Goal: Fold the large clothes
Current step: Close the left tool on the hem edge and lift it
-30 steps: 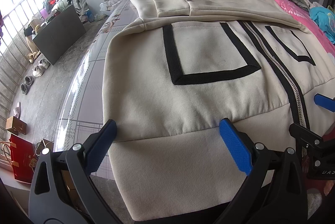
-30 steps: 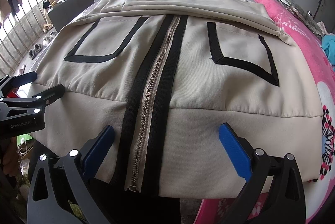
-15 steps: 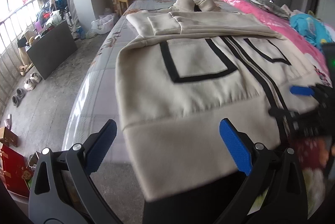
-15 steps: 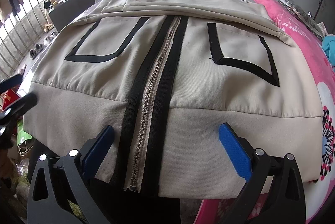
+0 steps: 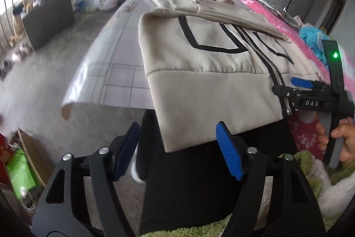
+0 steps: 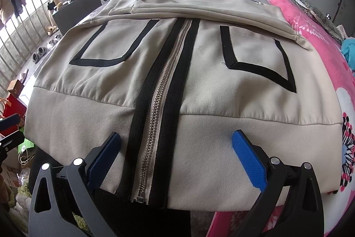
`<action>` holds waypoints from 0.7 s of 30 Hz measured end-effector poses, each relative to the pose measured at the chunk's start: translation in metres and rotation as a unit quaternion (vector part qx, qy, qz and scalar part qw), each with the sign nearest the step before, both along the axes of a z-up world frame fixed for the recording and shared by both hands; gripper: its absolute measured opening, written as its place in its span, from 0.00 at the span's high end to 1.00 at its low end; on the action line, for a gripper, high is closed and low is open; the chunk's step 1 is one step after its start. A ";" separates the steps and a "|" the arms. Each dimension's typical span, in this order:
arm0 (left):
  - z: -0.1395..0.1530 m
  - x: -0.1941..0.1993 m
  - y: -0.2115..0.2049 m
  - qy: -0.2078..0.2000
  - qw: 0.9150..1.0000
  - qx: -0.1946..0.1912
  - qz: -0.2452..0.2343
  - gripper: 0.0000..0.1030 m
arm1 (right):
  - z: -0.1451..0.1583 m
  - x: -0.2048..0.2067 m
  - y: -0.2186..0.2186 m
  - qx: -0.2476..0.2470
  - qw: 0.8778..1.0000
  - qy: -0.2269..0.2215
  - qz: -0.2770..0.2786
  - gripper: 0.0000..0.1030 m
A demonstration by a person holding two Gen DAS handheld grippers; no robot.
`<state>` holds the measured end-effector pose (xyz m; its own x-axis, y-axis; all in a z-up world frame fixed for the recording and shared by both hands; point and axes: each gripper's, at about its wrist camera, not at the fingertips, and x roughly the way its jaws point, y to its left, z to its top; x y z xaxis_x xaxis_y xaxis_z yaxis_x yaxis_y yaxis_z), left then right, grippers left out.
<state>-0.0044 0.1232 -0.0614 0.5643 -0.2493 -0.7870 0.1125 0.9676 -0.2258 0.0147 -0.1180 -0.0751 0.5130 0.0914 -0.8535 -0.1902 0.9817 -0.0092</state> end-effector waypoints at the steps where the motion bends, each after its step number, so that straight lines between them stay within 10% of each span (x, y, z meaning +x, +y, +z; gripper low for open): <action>1: -0.002 0.001 0.001 0.004 1.000 -0.009 0.001 0.38 | 0.000 0.000 0.000 0.000 1.000 0.000 0.000 0.06; 14: -0.009 0.008 0.003 0.017 0.994 -0.108 -0.016 0.51 | 0.000 0.000 0.000 0.000 1.000 -0.001 0.000 0.06; 21: -0.009 0.014 -0.007 0.017 0.997 -0.079 -0.010 0.59 | 0.000 0.000 0.000 0.000 1.000 -0.001 0.001 0.06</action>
